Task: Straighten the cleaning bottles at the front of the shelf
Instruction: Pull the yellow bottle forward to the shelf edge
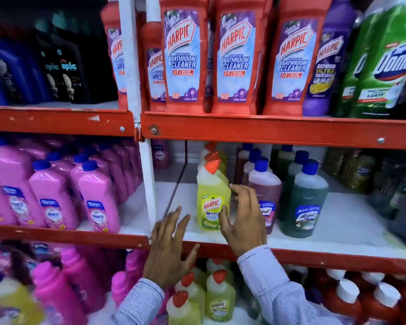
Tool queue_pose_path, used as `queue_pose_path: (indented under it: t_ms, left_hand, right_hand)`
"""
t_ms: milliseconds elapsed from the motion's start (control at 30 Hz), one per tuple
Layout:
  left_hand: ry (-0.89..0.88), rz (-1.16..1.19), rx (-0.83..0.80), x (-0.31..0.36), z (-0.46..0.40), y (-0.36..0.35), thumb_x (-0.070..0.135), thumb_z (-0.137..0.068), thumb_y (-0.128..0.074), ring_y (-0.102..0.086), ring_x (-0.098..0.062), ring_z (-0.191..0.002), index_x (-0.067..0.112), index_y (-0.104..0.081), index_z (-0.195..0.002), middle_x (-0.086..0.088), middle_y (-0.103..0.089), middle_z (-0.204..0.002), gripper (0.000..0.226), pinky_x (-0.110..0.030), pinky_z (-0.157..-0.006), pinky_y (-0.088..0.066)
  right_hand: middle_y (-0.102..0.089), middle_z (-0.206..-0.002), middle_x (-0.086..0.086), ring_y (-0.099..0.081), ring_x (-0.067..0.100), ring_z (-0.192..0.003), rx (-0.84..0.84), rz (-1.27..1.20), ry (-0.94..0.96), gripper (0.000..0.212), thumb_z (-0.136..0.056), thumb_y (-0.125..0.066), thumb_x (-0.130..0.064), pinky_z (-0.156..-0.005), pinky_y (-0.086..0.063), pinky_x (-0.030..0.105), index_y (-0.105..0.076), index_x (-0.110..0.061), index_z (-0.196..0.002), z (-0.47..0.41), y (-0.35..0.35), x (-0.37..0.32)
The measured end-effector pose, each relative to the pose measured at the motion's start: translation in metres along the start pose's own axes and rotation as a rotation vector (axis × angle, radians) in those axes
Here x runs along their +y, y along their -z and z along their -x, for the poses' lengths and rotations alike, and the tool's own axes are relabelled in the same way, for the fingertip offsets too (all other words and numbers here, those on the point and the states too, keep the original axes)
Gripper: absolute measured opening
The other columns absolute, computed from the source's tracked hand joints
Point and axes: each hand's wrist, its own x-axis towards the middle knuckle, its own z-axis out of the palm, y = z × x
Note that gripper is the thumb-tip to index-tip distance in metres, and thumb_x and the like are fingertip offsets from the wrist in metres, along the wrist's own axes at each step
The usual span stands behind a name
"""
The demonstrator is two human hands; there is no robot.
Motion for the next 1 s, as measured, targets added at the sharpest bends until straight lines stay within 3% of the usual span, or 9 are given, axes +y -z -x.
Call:
queue_pose_path:
  t_ms: [167,267,567,1000]
  left_hand:
    - [0.038,-0.062,-0.136,-0.01,0.008,-0.029,0.054,-0.089,-0.049,-0.049,-0.036,-0.14,0.018,-0.046,-0.143,-0.013,-0.047,-0.156,0.065,-0.049,-0.117,-0.022]
    - [0.039,-0.056,-0.139,-0.012,0.008,-0.034,0.048,-0.089,-0.049,-0.052,-0.038,-0.138,0.017,-0.055,-0.135,-0.015,-0.052,-0.151,0.056,-0.05,-0.118,-0.019]
    - [0.045,0.082,-0.092,-0.014,0.008,-0.039,0.044,-0.09,-0.05,-0.049,-0.037,-0.138,0.019,-0.06,-0.128,-0.013,-0.056,-0.147,0.046,-0.048,-0.122,-0.014]
    - [0.063,0.078,-0.026,-0.013,0.011,-0.043,0.046,-0.089,-0.054,-0.049,-0.033,-0.134,0.02,-0.06,-0.128,-0.005,-0.062,-0.14,0.048,-0.046,-0.118,-0.019]
  right_hand:
    - [-0.049,-0.129,0.02,-0.045,0.039,-0.122,-0.132,0.037,-0.415,0.095,-0.062,-0.079,-0.047,-0.103,-0.04,0.045,-0.037,-0.002,-0.134,-0.001,-0.044,0.0]
    - [-0.05,-0.131,0.019,-0.046,0.039,-0.122,-0.136,0.048,-0.527,0.106,-0.054,-0.08,-0.056,-0.101,-0.042,0.046,-0.036,-0.006,-0.136,-0.006,-0.061,-0.006]
    - [-0.058,-0.105,0.021,-0.057,0.041,-0.1,-0.064,0.048,-0.589,0.09,-0.045,-0.079,-0.06,-0.082,-0.049,0.044,-0.043,-0.003,-0.105,-0.005,-0.078,-0.007]
    - [-0.055,-0.109,0.015,-0.056,0.039,-0.106,-0.108,0.063,-0.581,0.092,-0.046,-0.079,-0.062,-0.086,-0.052,0.048,-0.039,-0.006,-0.107,0.018,-0.053,-0.021]
